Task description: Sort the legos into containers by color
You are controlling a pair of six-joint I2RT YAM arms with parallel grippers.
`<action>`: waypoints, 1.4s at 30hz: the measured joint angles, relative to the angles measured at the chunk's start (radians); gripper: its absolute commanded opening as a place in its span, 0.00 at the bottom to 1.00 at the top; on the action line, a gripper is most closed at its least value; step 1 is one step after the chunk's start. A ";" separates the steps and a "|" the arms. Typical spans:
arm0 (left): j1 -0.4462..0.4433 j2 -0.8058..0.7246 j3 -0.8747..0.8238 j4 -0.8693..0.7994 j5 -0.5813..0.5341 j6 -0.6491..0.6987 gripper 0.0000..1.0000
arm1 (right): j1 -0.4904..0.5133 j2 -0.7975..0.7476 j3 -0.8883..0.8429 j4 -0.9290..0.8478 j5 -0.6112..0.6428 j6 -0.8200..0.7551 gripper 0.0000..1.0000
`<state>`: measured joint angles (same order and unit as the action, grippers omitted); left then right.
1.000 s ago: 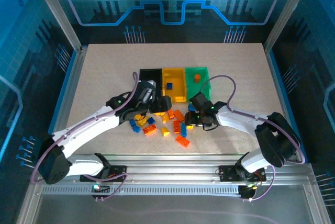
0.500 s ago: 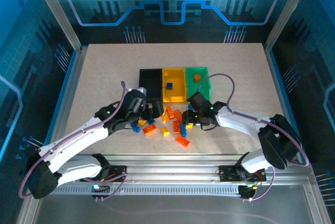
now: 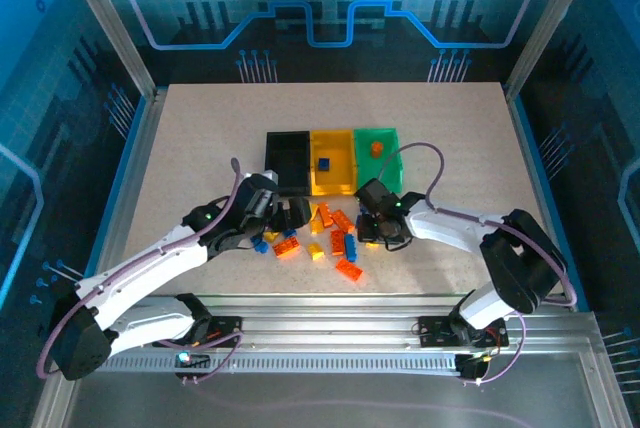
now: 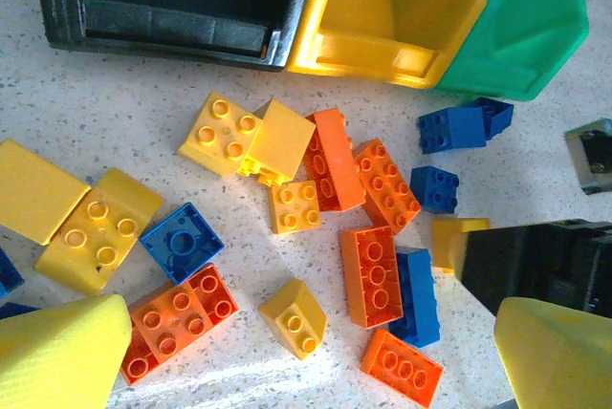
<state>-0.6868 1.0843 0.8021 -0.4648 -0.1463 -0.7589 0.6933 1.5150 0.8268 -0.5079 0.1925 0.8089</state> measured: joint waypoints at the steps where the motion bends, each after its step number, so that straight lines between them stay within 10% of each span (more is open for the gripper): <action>1: 0.002 0.000 -0.002 0.000 0.000 -0.001 0.99 | -0.004 -0.008 -0.006 -0.009 0.009 0.003 0.51; 13: 0.055 -0.032 -0.050 -0.004 -0.001 -0.003 0.99 | -0.029 -0.022 -0.029 -0.016 0.014 -0.041 0.24; 22: 0.132 -0.225 -0.145 -0.100 -0.027 -0.027 0.99 | 0.047 -0.102 0.175 -0.052 -0.026 -0.163 0.21; 37: 0.160 -0.381 -0.203 -0.245 -0.043 -0.082 0.99 | 0.134 0.550 0.992 -0.025 -0.097 -0.285 0.25; 42: 0.161 -0.380 -0.203 -0.249 -0.040 -0.081 0.99 | 0.123 0.698 1.189 -0.067 -0.096 -0.296 0.42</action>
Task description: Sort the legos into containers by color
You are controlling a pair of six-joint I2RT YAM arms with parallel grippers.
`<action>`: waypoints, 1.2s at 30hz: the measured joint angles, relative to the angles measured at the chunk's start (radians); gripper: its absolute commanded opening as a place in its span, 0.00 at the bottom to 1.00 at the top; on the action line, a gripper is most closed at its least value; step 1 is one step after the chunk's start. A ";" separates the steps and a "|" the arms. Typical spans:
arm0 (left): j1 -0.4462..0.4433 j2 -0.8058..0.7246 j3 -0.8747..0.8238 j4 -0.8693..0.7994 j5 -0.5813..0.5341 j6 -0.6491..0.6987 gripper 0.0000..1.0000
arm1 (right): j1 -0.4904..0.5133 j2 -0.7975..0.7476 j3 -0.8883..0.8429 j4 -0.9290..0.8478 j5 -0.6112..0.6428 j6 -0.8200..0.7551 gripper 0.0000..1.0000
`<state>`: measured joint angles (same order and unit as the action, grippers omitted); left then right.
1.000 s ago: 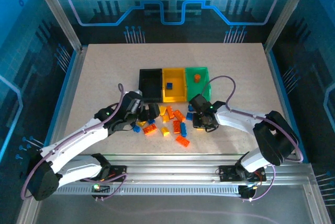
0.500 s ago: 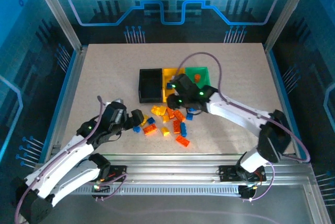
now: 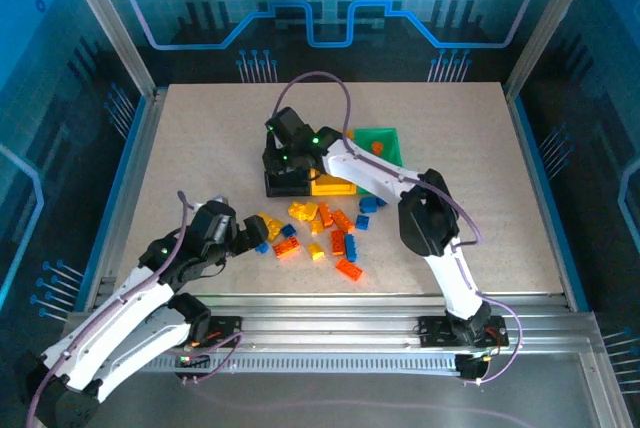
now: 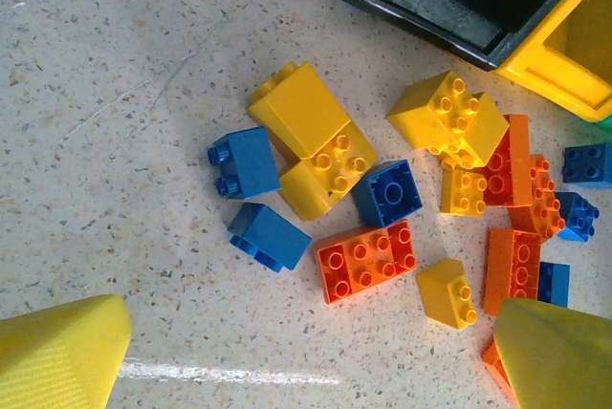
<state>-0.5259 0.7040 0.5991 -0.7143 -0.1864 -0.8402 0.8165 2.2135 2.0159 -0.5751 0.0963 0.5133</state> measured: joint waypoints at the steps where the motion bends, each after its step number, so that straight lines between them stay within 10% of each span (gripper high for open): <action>1: 0.000 0.000 0.000 0.000 0.000 0.000 0.99 | -0.005 0.024 0.033 -0.009 0.000 0.001 0.50; 12: 0.005 0.000 0.000 0.001 0.019 0.000 0.99 | -0.040 0.023 0.069 -0.030 0.003 -0.001 0.66; 29: 0.014 0.053 0.000 0.065 0.035 0.000 0.99 | 0.090 -0.755 -1.016 0.014 0.033 0.105 0.73; 36: 0.021 0.085 0.000 0.092 0.045 0.000 0.99 | 0.177 -0.877 -1.196 -0.043 0.027 0.108 0.74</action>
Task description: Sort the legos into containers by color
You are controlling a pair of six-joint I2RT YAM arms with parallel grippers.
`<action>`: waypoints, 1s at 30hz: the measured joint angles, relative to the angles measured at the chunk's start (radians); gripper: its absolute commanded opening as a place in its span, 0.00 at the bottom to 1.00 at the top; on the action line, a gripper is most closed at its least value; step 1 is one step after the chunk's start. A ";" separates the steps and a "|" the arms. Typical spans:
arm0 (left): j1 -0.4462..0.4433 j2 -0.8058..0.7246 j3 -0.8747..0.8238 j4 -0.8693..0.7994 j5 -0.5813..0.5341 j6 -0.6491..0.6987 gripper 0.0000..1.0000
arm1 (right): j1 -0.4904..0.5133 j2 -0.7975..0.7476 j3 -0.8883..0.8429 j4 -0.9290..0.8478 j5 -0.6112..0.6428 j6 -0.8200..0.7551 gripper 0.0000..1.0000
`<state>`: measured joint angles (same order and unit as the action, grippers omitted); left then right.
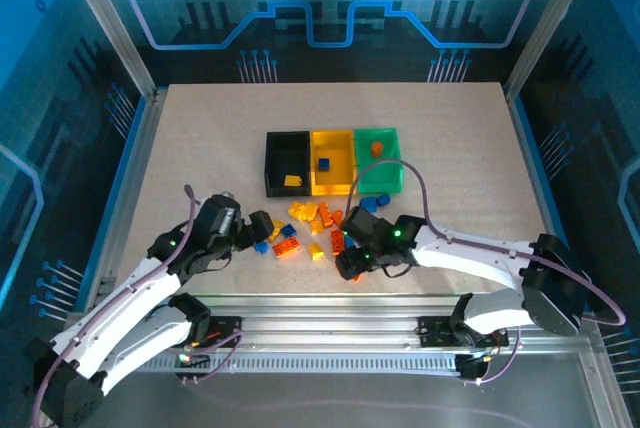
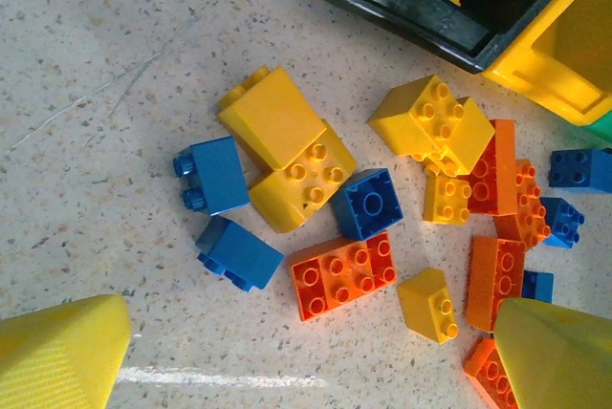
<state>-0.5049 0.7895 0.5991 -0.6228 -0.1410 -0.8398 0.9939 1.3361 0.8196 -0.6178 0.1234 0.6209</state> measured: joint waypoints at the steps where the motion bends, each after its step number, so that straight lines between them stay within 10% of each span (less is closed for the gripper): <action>1: 0.000 0.002 0.000 0.004 0.000 0.000 0.99 | 0.003 0.004 -0.002 0.001 0.001 -0.005 0.74; 19: 0.000 0.012 -0.020 0.026 0.008 -0.002 0.99 | 0.074 0.253 0.072 0.026 0.079 -0.114 0.69; 30: 0.000 0.012 -0.020 0.026 0.008 -0.012 0.99 | 0.117 0.326 0.103 0.033 0.062 -0.104 0.37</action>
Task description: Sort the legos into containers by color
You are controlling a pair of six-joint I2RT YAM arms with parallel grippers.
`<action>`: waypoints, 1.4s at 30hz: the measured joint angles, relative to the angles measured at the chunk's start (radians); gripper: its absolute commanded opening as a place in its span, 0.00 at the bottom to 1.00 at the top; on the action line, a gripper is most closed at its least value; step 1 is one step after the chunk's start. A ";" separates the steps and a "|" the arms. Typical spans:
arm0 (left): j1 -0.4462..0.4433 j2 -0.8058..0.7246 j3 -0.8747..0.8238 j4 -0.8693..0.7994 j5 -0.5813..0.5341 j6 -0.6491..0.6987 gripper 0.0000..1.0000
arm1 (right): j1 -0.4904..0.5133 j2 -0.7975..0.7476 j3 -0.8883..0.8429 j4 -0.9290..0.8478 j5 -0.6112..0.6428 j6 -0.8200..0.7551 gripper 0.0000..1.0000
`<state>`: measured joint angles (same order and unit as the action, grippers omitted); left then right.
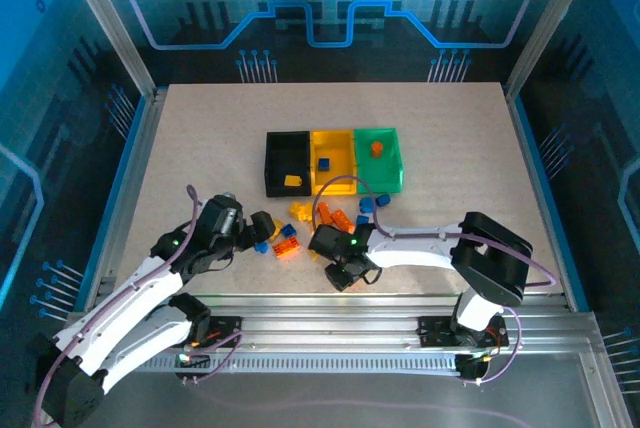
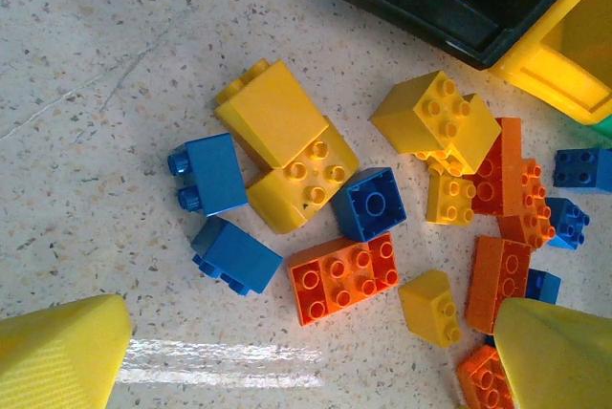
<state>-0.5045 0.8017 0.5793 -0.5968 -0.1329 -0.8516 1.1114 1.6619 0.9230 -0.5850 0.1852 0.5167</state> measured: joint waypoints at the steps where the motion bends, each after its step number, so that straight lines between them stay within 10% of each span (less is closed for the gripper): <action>1: 0.000 0.000 0.000 0.000 0.000 -0.001 0.99 | 0.001 0.000 0.000 0.000 0.000 -0.002 0.35; 16: 0.002 0.008 0.001 0.004 0.022 -0.006 0.99 | -0.010 -0.282 -0.053 0.041 -0.075 0.000 0.25; 23: 0.002 0.051 0.008 0.023 0.041 -0.004 0.99 | -0.291 -0.387 0.078 -0.017 0.006 0.020 0.25; 36: 0.005 0.074 0.022 0.048 0.064 -0.004 0.99 | -0.655 0.153 0.548 -0.063 0.149 0.032 0.32; 42: 0.005 0.079 0.022 0.048 0.070 -0.004 0.99 | -0.669 0.304 0.702 -0.110 0.155 0.034 0.60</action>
<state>-0.4999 0.8810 0.6014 -0.5488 -0.0628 -0.8555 0.4427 1.9656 1.6253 -0.6949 0.3401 0.5507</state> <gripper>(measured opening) 0.989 0.521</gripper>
